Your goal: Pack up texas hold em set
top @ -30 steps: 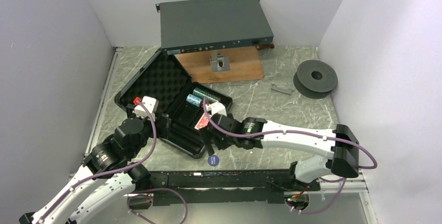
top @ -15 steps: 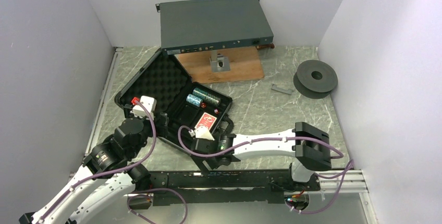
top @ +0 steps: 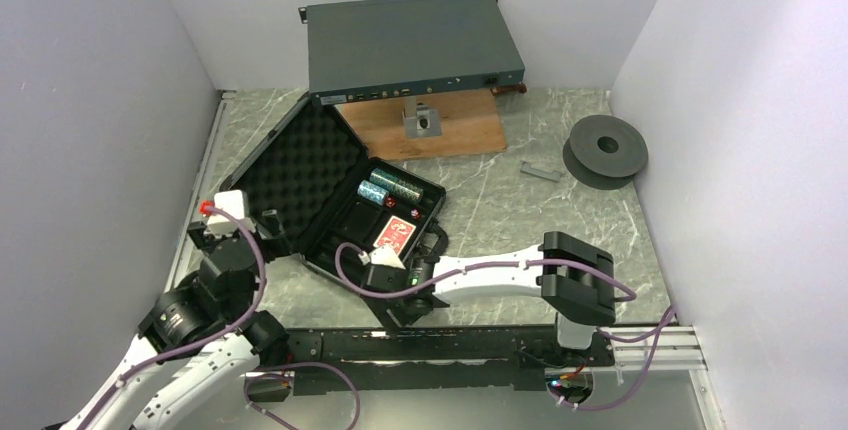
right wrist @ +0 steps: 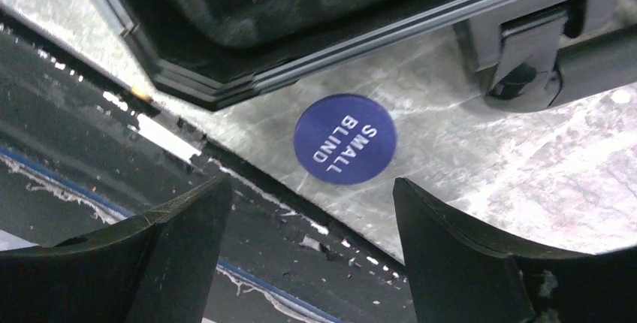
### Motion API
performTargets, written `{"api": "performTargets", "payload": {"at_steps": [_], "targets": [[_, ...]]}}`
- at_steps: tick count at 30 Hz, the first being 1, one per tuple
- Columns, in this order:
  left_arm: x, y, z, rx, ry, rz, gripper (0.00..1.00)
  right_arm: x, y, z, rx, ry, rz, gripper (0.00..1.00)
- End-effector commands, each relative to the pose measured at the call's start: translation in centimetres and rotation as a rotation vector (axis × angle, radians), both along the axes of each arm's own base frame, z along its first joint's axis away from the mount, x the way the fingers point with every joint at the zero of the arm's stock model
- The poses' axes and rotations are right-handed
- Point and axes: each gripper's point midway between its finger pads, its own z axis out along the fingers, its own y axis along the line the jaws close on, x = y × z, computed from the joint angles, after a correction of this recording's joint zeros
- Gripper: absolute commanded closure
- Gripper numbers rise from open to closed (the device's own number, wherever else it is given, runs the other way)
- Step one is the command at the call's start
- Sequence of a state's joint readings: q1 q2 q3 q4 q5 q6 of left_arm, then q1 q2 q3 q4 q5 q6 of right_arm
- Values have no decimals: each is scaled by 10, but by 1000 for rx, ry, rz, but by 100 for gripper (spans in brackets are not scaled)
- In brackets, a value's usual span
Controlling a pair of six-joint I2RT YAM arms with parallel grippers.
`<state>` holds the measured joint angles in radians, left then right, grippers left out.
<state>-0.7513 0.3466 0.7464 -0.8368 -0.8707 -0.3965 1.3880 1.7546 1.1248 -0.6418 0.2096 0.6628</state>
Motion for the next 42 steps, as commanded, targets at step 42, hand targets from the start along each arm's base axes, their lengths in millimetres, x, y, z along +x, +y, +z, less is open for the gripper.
{"api": "performTargets", "payload": {"at_steps": [42], "targets": [[0, 11, 14, -18, -73, 44, 1, 1, -6, -34, -126, 129, -44, 43]]}}
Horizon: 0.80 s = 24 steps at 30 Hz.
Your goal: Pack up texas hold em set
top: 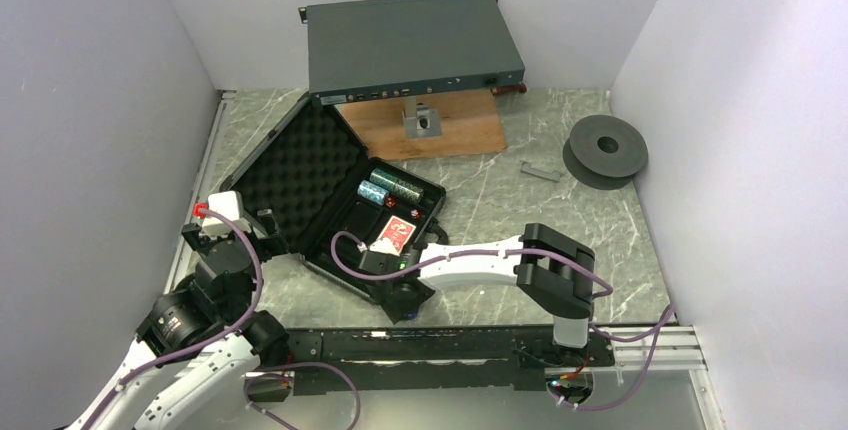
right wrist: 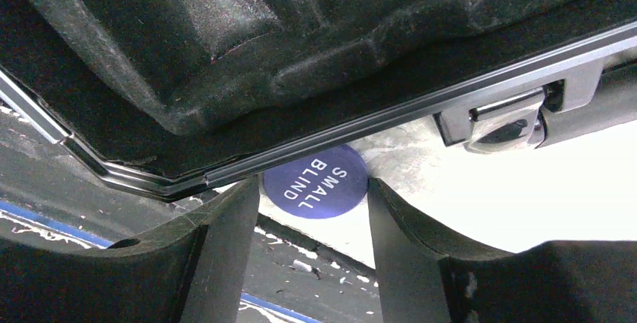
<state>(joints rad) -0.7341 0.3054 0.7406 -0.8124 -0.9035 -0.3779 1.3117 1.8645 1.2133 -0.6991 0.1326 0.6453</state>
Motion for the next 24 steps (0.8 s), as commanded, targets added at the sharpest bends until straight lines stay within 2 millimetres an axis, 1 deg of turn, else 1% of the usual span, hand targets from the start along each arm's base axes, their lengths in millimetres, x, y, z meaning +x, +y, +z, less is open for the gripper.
{"api": "performTargets", "payload": {"at_steps": [1, 4, 8, 13, 15, 22, 24], "targets": [[2, 0, 6, -6, -25, 2, 1, -12, -11, -20, -75, 37, -7, 44], [2, 0, 6, -6, -25, 2, 1, -9, -18, -23, -110, 15, -18, 46], [2, 0, 6, -6, -26, 2, 1, -5, -23, -26, -139, -7, -20, 49], [2, 0, 7, -6, -26, -1, 1, 1, -29, -28, -177, -41, -17, 56], [2, 0, 6, -4, -25, -2, 1, 2, -28, -25, -171, -45, -15, 56], [2, 0, 6, -5, -24, 0, 1, 7, -27, -3, -151, -76, -15, 56], [2, 0, 6, -3, -24, -1, 1, 7, -27, 0, -146, -77, -18, 56]]}}
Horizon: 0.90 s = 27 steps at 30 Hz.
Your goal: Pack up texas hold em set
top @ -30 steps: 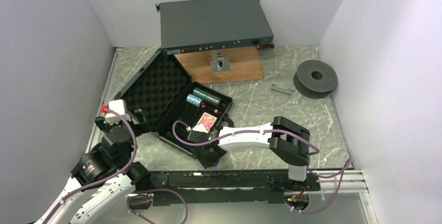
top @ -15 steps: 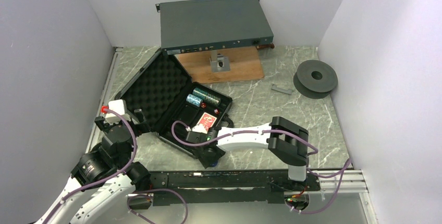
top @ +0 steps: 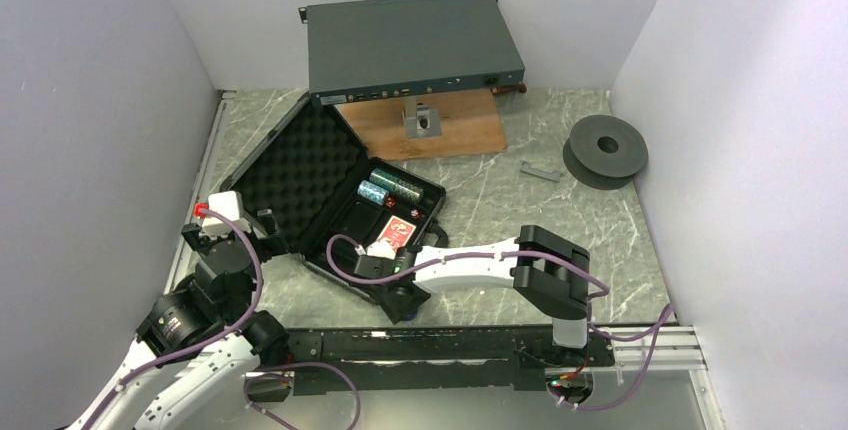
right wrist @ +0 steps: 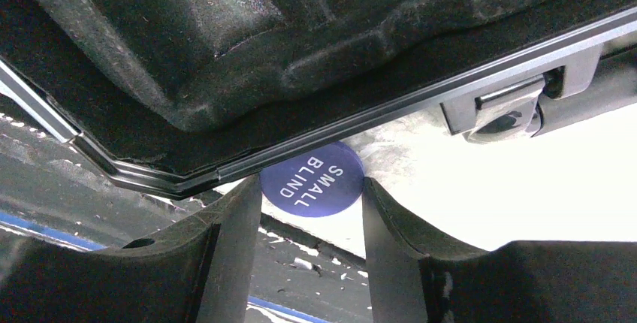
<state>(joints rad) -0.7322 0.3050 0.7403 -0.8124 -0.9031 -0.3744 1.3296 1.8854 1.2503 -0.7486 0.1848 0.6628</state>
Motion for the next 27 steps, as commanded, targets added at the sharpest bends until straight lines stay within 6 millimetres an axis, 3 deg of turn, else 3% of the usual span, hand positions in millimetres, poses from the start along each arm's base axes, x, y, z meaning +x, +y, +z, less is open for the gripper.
{"api": "performTargets", "payload": {"at_steps": [1, 27], "targets": [[2, -1, 6, -6, -24, -2, 1, 4, -25, 0, -101, -37, -10, 56], [2, -2, 6, -5, -21, -6, 1, 8, -46, 24, -118, -81, -37, 57]]}}
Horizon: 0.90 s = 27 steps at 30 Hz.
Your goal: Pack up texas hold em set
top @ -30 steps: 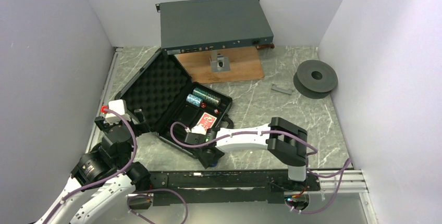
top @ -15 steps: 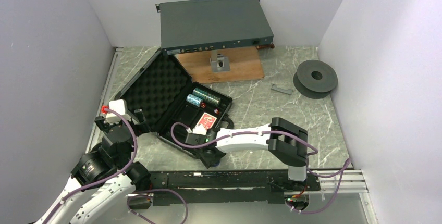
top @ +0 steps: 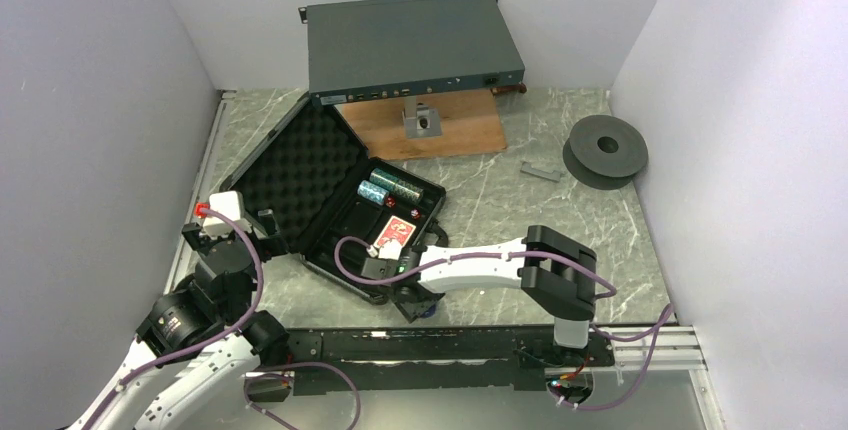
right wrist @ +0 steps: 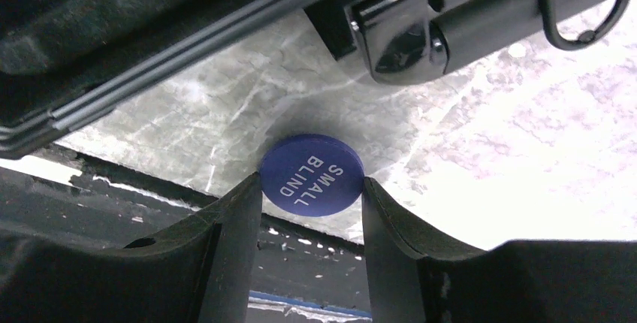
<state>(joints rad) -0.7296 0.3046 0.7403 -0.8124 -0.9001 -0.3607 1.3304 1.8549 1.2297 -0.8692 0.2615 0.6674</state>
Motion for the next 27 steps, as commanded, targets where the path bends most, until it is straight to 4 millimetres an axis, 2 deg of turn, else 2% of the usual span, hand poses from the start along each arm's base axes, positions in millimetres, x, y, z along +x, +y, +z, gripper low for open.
{"api": "performTargets", "payload": {"at_steps": [1, 10, 15, 27], "targets": [[3, -2, 6, -16, -23, -4, 1, 3, -11, 19, 4, -35, -23, 57], [3, -2, 6, -16, -23, -5, 1, 8, -17, 32, 0, -69, -29, 57], [3, -2, 5, -12, -19, -3, 1, 11, -14, 43, 16, -87, -26, 57], [3, -3, 5, -12, -19, -4, 1, 32, -10, 83, 62, -137, -18, 58]]}}
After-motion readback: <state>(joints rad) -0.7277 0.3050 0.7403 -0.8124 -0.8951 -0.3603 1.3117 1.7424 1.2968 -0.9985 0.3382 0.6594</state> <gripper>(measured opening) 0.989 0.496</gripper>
